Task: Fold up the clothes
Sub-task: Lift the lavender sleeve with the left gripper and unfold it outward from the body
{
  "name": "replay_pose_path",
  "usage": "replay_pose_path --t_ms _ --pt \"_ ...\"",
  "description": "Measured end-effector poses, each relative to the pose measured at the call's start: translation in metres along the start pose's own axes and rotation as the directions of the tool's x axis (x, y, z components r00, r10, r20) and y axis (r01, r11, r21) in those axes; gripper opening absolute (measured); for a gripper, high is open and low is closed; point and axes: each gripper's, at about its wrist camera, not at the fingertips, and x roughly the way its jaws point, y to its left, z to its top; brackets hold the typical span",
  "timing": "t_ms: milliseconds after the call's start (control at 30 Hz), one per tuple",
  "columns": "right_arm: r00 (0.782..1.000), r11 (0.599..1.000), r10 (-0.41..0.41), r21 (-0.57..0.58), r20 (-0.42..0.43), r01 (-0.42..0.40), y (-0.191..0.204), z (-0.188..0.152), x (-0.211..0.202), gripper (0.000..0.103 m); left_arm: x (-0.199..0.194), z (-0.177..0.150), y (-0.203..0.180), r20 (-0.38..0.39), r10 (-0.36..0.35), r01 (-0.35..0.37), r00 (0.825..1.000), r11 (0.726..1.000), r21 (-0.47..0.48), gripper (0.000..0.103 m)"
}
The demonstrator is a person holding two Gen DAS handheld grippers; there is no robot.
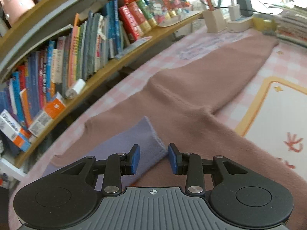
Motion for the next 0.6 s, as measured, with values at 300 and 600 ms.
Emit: replay_pose_path --t_ms 300,600 --pt "1.0 1.0 0.008 -0.015 0.002 -0.008 -0.001 -0.002 -0.001 0.043 -0.015 -0.012 0.052 0.05 0.08 -0.068 0.996 0.976 -0.205 0.004" --pt "0.999 0.999 -0.038 -0.023 -0.008 0.038 0.007 0.0 0.003 0.043 -0.091 -0.072 0.206 0.04 0.292 -0.223 0.955 0.805 -0.549 0.004"
